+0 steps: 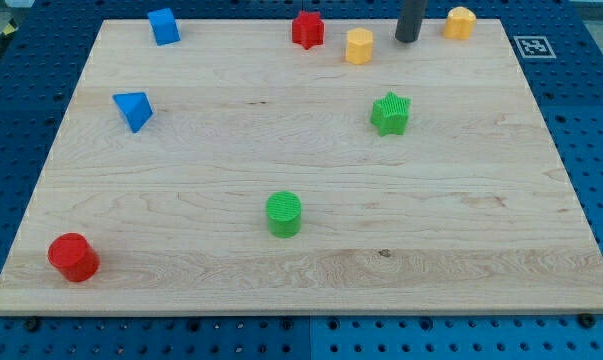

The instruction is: Move the yellow hexagon diagonally bottom right to the green circle

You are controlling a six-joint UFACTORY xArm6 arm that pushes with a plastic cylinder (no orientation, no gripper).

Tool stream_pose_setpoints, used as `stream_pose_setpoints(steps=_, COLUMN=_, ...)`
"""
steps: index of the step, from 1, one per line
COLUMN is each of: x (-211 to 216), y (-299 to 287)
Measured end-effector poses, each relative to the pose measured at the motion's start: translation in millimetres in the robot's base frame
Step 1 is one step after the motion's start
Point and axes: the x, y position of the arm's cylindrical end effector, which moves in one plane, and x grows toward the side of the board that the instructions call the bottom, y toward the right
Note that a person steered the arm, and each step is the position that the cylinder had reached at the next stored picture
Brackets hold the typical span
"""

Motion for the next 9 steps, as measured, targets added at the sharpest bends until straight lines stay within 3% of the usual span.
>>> stream_pose_setpoints(steps=2, x=-1, y=-71)
stream_pose_setpoints(steps=4, x=21, y=-72)
stream_pose_setpoints(steps=6, x=76, y=-71)
stream_pose_setpoints(steps=9, x=85, y=-44)
